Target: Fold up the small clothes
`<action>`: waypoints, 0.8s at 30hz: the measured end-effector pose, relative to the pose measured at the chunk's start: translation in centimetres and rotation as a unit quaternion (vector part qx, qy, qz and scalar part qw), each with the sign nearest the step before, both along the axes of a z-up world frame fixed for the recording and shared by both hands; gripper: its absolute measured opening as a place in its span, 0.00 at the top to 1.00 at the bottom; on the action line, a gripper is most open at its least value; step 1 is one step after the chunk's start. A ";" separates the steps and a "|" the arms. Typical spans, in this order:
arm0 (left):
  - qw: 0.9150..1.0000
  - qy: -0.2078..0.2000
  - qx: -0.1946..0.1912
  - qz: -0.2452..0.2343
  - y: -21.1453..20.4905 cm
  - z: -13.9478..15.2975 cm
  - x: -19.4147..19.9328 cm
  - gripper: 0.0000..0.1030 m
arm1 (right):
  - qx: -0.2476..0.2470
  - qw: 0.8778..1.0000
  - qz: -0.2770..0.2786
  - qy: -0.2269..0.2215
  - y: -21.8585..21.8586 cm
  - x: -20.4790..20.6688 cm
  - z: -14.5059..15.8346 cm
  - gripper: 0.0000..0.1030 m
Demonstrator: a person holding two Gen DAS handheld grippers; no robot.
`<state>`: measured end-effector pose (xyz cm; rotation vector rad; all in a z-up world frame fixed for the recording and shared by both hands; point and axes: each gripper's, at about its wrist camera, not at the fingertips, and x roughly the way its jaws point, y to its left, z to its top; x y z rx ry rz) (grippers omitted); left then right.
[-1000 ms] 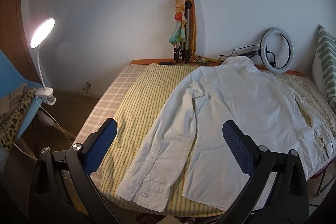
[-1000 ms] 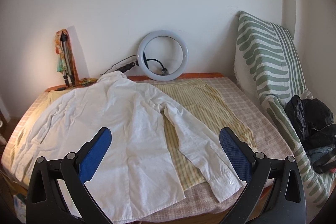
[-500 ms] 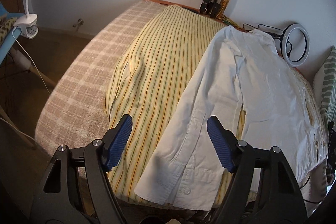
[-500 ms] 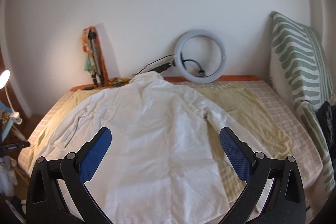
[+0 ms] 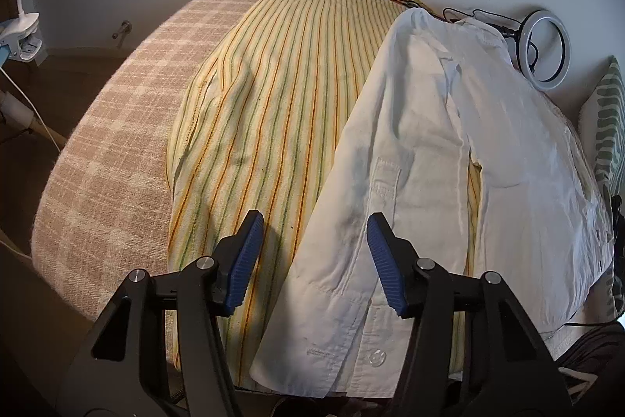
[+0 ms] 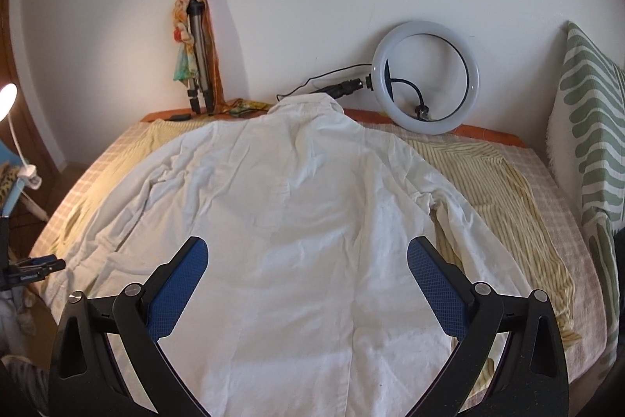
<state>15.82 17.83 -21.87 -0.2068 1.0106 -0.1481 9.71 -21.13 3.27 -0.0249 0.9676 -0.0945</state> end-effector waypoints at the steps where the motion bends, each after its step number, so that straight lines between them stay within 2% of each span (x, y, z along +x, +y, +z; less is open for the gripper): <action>1: 1.000 0.001 0.000 -0.001 0.0 -0.2 0.1 0.46 | 0.002 1.000 0.003 0.003 0.2 0.2 0.0 0.01; 2: 1.000 -0.002 -0.001 -0.002 -0.1 -0.2 0.1 0.48 | 0.006 1.000 0.007 0.004 0.5 0.3 0.2 0.01; 4: 1.000 -0.009 0.004 -0.003 -0.1 -0.3 0.1 0.60 | 0.014 1.000 0.016 0.002 1.1 0.7 0.4 0.01; 6: 1.000 -0.008 -0.009 -0.007 -0.1 -0.3 0.1 0.95 | 0.023 0.999 0.026 -0.004 2.0 1.1 0.7 0.01; 12: 0.998 -0.021 -0.055 -0.009 -0.7 0.9 0.2 1.00 | 0.073 0.996 0.050 0.008 4.6 2.4 -0.4 0.03; 17: 0.992 -0.052 -0.105 -0.044 -2.5 4.3 -0.3 1.00 | 0.138 0.988 0.069 0.023 5.9 3.0 -1.2 0.08; 19: 0.989 -0.066 -0.109 -0.068 -3.8 5.7 -0.4 1.00 | 0.160 0.984 0.071 0.032 6.2 3.7 -1.7 0.17; 23: 0.982 -0.084 -0.097 -0.136 -7.3 7.4 -0.7 1.00 | 0.200 0.976 0.071 0.053 6.7 5.7 -3.1 0.22; 24: 0.980 -0.085 -0.093 -0.153 -8.2 7.5 -0.7 1.00 | 0.213 0.973 0.071 0.061 6.8 6.6 -3.7 0.27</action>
